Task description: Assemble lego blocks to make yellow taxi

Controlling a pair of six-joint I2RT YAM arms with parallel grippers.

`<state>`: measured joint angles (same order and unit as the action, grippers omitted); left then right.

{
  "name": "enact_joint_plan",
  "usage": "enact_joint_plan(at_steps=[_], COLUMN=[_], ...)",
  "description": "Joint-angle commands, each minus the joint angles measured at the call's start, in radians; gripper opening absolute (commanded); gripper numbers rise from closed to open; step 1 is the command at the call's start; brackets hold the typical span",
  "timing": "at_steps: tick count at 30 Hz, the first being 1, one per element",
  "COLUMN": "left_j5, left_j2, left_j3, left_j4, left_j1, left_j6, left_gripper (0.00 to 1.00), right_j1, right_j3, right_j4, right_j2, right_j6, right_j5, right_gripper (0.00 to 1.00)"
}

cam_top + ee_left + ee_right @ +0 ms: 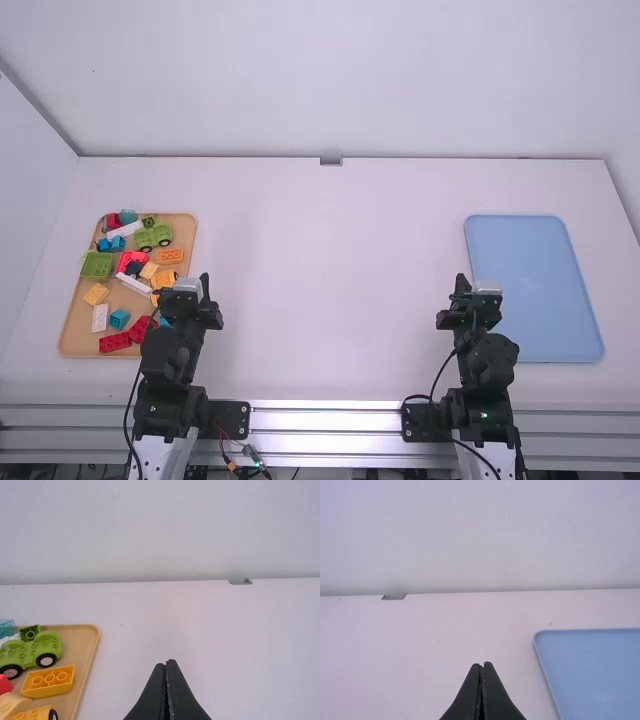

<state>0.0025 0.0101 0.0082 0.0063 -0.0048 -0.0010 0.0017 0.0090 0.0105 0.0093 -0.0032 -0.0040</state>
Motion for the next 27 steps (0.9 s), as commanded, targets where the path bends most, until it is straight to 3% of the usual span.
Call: enact_joint_plan(at_steps=[1,14,27], left_j5=[0.0,-0.018,-0.063], left_j2=[0.0,0.057,0.264], left_j3=[0.0,0.058,0.215], left_j4=[0.0,-0.016,-0.025], left_j1=[0.0,-0.003,-0.012], left_j6=[0.0,-0.003,-0.008], left_gripper=[0.0,0.08,0.27], right_j1=[0.0,-0.002,-0.016], right_j3=[0.0,0.055,0.194], right_j4=[-0.002,-0.01,0.018], right_j2=[0.0,0.062,0.276], right_j6=[0.0,-0.018,-0.052], right_j5=[0.001,-0.011,-0.042], right_gripper=[0.01,0.08,0.28])
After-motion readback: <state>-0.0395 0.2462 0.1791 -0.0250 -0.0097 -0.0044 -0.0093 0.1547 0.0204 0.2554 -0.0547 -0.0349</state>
